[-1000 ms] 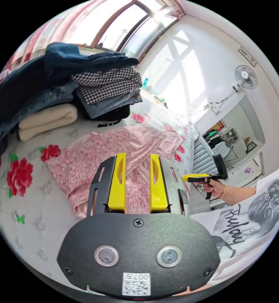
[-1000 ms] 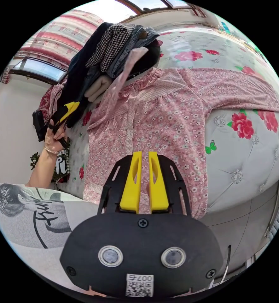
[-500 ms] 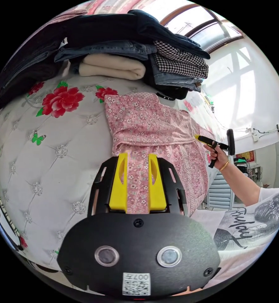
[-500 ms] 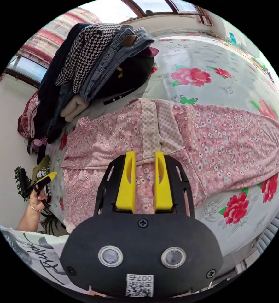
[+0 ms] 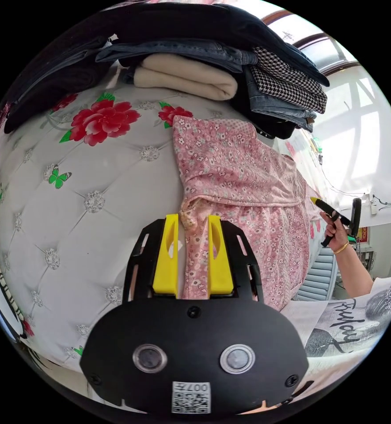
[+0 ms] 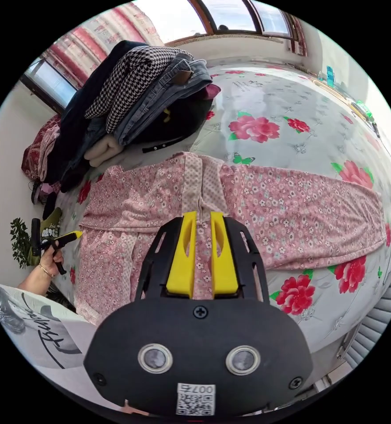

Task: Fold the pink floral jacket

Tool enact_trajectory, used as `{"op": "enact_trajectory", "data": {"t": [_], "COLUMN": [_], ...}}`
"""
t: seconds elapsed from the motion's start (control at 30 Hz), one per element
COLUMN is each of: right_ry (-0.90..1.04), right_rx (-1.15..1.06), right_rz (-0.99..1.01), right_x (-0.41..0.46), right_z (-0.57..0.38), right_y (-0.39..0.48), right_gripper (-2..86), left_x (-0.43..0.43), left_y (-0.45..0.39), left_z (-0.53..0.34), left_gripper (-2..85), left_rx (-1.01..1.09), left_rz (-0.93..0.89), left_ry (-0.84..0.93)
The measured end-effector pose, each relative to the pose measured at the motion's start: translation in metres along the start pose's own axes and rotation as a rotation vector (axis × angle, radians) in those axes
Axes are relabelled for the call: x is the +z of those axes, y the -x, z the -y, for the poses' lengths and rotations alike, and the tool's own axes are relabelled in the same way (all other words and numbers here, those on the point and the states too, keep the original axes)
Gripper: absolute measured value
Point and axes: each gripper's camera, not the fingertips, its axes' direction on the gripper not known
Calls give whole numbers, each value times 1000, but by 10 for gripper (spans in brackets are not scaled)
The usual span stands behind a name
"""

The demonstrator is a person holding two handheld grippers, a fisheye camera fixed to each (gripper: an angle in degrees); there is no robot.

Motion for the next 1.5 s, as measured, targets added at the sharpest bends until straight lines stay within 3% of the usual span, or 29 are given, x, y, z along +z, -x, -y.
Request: {"op": "enact_trajectory", "data": {"t": [0.1, 0.2, 0.43, 0.63, 0.83, 1.2, 1.5], "right_ry": [153, 112, -76, 188, -4, -433, -650], "right_rx": [11, -51, -134, 42, 195, 929, 1046], "right_rz": [-31, -167, -256, -362, -238, -162, -46], "right_x": [43, 34, -39, 0, -34, -108, -88], "right_z": [18, 22, 2, -16, -19, -133, -151], "right_y": [9, 26, 38, -6, -37, -267, -331], "right_gripper": [12, 6, -1, 3, 25, 78, 40], "left_x": [6, 6, 2, -6, -27, -90, -101], "left_y": [0, -4, -5, 0, 19, 76, 67], "left_z": [4, 4, 1, -6, -18, -97, -131], "left_gripper": [89, 74, 60, 61, 65, 55, 54], "left_rx": [-5, 28, 25, 52, 17, -246, -335], "left_rz": [38, 83, 125, 127, 59, -53, -108], "left_ry": [14, 19, 10, -12, -25, -51, 23]}}
